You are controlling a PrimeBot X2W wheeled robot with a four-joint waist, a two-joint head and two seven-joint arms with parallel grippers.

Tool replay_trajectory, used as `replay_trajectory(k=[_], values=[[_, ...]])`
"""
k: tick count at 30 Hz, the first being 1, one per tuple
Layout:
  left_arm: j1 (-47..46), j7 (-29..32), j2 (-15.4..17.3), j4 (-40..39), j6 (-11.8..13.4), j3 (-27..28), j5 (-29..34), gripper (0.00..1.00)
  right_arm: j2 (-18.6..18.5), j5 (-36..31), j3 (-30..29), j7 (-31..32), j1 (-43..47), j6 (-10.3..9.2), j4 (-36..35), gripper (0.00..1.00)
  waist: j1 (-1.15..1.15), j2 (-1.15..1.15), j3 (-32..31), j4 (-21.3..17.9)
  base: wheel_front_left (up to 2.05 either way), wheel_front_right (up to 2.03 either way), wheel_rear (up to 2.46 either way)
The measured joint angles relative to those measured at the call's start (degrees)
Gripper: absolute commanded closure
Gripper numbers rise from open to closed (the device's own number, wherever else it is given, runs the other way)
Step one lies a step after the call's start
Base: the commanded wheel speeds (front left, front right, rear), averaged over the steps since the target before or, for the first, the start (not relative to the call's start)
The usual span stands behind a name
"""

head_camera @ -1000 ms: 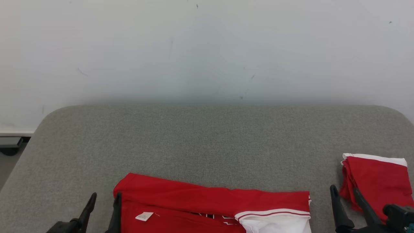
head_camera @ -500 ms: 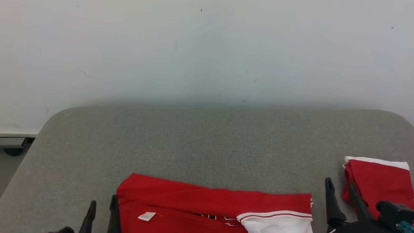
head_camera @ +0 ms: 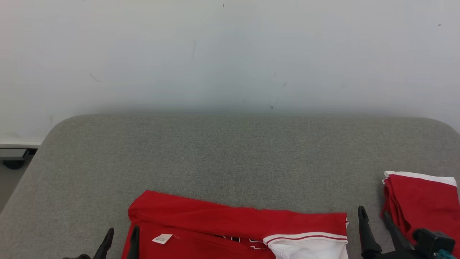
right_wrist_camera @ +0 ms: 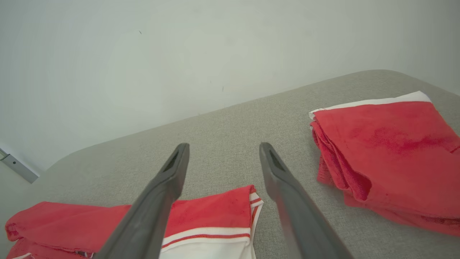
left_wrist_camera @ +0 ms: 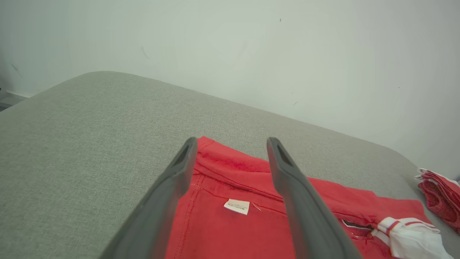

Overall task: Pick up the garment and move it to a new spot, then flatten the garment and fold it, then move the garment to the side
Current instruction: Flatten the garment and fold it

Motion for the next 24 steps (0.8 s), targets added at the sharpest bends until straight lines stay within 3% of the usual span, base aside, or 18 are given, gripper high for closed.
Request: replay_trajectory(k=[7,24], values=[[-0.1,2.6,1.6,0.1,0.2,-1.3,2.6,0.00,-0.8,-1.4,0.3,3.8,0.0,-0.45,2.1,0.00,0.00,0.00,0.7,-0.6,0.00,0.00,0.00],[-0.2,8.1,2.3,-1.4,1.7,-1.7,2.8,0.00,-2.1,-1.8,1.9,27.5,-2.8,-1.08,7.9,0.00,0.00,0.01,0.5,-0.5,0.00,0.00,0.00]])
